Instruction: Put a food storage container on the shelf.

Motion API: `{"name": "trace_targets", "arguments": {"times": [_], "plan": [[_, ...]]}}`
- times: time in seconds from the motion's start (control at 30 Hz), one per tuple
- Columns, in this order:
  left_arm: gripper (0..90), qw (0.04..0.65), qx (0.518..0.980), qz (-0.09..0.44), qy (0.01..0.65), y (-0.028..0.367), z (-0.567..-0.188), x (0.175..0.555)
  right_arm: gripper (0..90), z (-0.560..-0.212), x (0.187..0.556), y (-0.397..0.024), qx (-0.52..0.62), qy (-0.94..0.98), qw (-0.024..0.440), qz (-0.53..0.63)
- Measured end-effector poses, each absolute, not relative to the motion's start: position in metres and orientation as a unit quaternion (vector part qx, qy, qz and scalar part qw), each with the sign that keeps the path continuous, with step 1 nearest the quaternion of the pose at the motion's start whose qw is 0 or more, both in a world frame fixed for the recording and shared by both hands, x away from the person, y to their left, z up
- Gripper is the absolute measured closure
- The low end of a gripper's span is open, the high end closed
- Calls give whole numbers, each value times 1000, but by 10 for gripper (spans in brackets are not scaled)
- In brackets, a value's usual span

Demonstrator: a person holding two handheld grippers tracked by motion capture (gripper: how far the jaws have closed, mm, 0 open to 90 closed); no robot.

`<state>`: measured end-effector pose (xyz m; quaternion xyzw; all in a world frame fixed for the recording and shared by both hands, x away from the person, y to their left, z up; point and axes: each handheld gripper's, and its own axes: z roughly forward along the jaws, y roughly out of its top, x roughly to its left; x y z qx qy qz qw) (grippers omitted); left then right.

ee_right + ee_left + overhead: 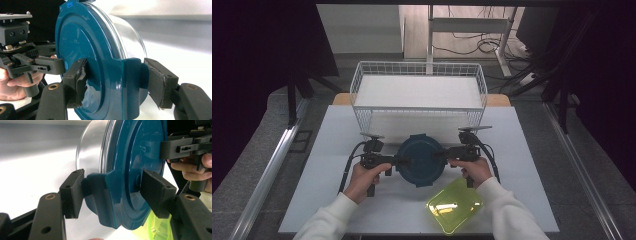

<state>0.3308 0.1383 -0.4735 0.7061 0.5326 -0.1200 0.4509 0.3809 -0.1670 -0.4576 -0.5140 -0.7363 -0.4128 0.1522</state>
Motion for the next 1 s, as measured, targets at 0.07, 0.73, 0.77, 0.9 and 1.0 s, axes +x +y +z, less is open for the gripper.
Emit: {"name": "trace_targets", "arguments": {"times": [0.07, 0.73, 0.77, 0.9, 1.0], "plan": [[381, 455, 705, -117, 530, 138, -471, 330, 371, -453, 380, -167, -510, -739, 145, -416], [379, 472, 709, -95, 516, 137, -447, 326, 372, -423, 370, -167, -487, -751, 103, -434], [379, 472, 709, -95, 516, 137, -447, 326, 372, -421, 370, -166, -486, -751, 101, -436], [380, 476, 712, -89, 508, 138, -436, 327, 372, -414, 368, -166, -484, -750, 96, -441], [380, 477, 713, -87, 506, 137, -430, 327, 373, -407, 367, -167, -481, -751, 92, -443]]}}
